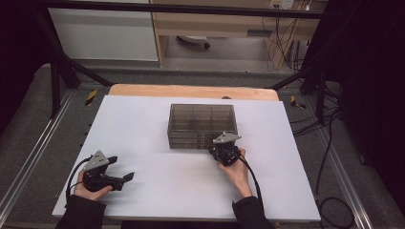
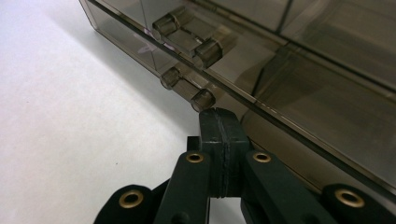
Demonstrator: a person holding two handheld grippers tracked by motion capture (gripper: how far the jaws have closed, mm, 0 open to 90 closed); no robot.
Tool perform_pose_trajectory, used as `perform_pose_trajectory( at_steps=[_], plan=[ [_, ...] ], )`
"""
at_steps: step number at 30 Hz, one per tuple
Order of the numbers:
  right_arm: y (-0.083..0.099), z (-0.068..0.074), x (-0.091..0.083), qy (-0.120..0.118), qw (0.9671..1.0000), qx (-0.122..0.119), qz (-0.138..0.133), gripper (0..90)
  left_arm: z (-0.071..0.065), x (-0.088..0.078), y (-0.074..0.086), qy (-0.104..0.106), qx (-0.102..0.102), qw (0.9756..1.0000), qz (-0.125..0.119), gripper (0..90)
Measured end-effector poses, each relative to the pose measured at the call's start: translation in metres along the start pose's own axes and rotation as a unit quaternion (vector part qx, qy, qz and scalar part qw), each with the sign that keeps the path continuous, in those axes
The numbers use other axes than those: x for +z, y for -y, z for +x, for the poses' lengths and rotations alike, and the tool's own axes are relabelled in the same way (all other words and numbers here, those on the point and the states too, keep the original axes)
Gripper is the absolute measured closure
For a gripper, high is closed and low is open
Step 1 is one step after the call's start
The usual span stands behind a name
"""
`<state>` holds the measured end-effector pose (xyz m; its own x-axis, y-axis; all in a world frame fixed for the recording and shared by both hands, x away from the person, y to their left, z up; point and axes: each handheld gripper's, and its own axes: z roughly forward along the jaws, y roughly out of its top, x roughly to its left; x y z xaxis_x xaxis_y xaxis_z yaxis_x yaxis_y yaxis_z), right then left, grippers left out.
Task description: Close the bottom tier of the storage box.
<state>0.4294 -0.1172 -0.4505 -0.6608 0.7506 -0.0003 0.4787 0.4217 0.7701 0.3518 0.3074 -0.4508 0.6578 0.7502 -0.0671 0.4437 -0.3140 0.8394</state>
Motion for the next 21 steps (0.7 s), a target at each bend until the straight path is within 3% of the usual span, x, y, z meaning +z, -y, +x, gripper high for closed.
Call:
perform_pose_trajectory(
  at_steps=[8,21],
  plan=[
    [0.0,0.003,-0.021,0.0,0.9999,0.007,-0.013,79.5,0.0,0.0,0.0,0.0,0.0,1.0,0.001,2.1],
    [0.012,0.005,-0.05,0.011,0.9989,0.017,-0.041,34.8,-0.001,0.001,0.0,0.001,-0.001,1.0,0.002,2.1]
  ],
)
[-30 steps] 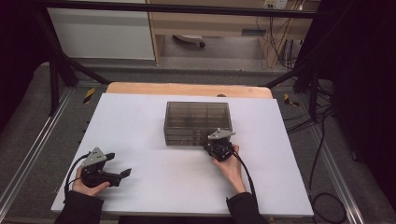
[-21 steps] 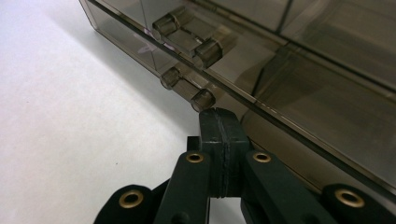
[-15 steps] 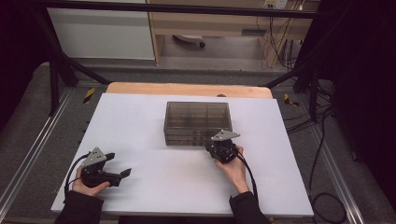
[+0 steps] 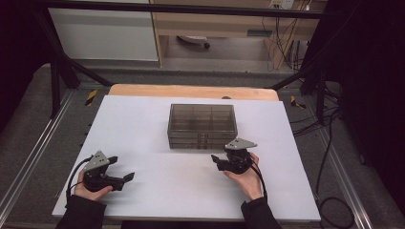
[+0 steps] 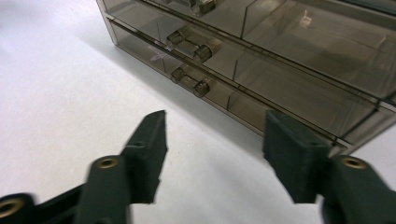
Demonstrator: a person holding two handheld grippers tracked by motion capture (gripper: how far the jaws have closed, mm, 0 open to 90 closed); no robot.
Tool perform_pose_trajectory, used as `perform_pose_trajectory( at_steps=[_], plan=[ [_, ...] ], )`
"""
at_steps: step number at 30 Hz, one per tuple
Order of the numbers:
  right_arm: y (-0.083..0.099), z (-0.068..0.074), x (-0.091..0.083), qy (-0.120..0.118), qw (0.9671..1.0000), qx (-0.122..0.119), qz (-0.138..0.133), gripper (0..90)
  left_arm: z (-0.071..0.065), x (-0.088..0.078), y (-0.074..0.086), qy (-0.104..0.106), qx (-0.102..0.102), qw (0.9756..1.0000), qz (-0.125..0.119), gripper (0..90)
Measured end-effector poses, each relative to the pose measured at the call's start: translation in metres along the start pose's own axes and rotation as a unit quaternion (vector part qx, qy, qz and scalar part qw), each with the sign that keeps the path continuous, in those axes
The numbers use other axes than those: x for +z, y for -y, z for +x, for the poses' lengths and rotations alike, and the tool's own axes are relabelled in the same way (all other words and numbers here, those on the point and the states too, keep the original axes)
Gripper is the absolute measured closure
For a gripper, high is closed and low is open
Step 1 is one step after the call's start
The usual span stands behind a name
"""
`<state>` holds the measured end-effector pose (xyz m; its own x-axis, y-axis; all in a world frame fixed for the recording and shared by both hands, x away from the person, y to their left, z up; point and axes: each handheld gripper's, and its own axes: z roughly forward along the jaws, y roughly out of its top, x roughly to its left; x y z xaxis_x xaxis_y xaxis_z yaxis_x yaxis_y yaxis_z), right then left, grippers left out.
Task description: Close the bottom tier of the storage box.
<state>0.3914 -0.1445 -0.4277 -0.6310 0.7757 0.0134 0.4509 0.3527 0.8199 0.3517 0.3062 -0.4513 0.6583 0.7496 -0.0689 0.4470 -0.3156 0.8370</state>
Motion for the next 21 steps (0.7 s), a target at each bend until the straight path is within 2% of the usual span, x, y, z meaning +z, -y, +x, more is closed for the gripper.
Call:
perform_pose_trajectory(
  at_steps=[3,8,21],
  plan=[
    [0.003,0.0,-0.004,0.003,1.0,0.004,-0.003,24.2,0.0,0.0,0.0,0.0,0.0,1.0,0.0,2.1],
    [0.007,-0.001,-0.011,0.013,0.9998,0.012,-0.002,13.3,0.0,0.0,0.0,0.0,0.0,1.0,0.0,2.1],
    [0.027,-0.014,-0.028,0.003,0.9995,0.032,-0.003,4.0,0.0,0.0,0.0,0.0,0.001,1.0,0.0,2.1]
  ],
)
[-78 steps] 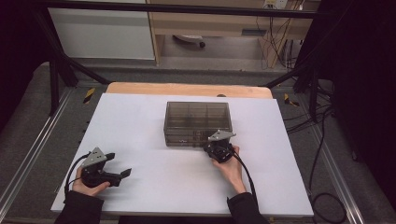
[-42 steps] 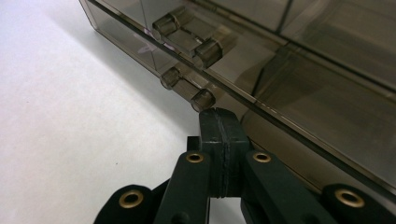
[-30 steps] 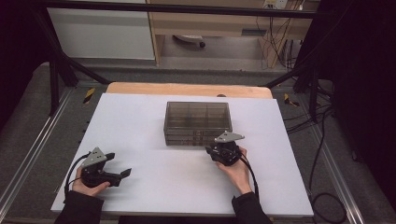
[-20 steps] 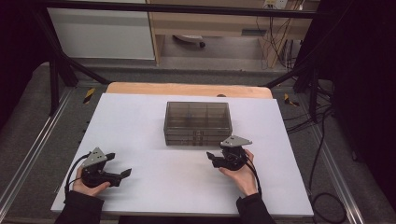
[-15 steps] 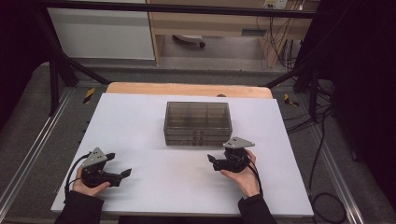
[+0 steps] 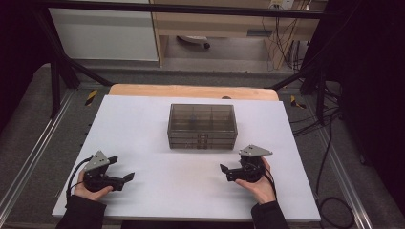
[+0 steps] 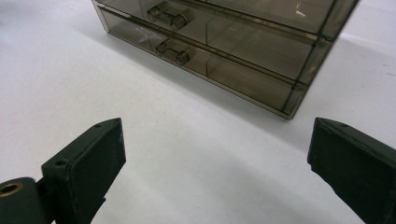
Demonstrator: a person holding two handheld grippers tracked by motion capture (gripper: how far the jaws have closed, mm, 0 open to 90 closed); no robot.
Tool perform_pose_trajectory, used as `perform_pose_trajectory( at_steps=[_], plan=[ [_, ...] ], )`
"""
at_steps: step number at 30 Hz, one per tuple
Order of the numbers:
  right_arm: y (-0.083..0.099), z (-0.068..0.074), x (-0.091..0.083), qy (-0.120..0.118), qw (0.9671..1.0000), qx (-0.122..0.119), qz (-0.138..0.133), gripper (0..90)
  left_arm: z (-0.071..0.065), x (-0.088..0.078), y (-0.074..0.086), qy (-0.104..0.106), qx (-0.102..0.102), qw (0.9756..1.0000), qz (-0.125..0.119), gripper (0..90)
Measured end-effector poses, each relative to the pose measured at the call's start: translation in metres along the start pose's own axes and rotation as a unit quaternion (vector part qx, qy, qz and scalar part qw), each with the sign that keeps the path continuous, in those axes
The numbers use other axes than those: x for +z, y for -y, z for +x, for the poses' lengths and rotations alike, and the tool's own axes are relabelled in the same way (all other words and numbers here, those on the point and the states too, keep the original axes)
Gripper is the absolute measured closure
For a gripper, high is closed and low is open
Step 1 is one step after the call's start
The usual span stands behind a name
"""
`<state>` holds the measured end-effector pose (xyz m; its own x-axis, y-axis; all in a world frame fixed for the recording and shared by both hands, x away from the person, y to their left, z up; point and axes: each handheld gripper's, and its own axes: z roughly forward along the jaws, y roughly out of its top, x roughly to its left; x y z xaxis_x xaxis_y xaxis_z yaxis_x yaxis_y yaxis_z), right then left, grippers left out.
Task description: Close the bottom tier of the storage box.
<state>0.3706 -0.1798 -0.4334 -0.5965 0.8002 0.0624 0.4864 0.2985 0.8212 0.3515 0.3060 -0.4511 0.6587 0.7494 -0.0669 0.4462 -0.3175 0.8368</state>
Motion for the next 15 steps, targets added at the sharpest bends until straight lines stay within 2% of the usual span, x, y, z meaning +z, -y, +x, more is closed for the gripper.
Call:
perform_pose_trajectory(
  at_steps=[10,15],
  plan=[
    [0.018,-0.015,-0.013,0.0,1.0,0.002,0.008,2.9,0.0,0.0,0.0,0.0,0.0,1.0,0.0,2.1],
    [0.026,-0.023,-0.02,0.003,0.9998,0.014,0.013,2.9,0.0,0.0,0.0,0.0,0.001,1.0,0.0,2.1]
  ],
)
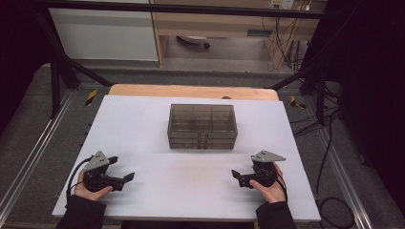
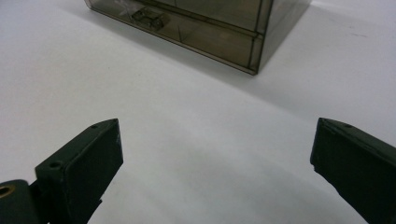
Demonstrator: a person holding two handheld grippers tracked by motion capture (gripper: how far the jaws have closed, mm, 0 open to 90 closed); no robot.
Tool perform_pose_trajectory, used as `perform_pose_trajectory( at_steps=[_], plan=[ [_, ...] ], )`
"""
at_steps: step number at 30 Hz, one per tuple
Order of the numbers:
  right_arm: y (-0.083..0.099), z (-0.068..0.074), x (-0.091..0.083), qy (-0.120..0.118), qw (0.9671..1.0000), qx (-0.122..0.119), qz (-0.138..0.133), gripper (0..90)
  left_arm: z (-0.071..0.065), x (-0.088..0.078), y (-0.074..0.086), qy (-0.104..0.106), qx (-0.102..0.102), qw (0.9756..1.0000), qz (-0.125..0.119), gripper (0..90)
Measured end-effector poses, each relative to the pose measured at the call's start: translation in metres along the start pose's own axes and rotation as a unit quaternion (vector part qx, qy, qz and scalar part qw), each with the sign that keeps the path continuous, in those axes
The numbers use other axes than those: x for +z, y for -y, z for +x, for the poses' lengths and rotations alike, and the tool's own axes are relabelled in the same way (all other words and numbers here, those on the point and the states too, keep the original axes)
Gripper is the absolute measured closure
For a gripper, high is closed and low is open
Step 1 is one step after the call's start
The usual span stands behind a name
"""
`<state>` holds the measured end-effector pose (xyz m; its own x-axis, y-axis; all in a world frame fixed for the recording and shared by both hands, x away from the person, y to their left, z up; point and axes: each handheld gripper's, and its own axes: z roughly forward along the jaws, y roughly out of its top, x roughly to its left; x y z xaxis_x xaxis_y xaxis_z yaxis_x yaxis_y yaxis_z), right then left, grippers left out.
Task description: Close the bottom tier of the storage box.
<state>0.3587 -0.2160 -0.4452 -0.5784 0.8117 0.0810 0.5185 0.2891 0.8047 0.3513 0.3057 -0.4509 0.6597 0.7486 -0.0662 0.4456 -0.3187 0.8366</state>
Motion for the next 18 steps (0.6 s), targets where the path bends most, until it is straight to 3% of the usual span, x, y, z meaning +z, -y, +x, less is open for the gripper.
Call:
perform_pose_trajectory(
  at_steps=[18],
  plan=[
    [0.023,-0.027,-0.017,0.009,1.0,-0.001,0.0,2.2,0.0,0.001,0.0,0.003,0.001,1.0,0.002,2.1]
  ],
)
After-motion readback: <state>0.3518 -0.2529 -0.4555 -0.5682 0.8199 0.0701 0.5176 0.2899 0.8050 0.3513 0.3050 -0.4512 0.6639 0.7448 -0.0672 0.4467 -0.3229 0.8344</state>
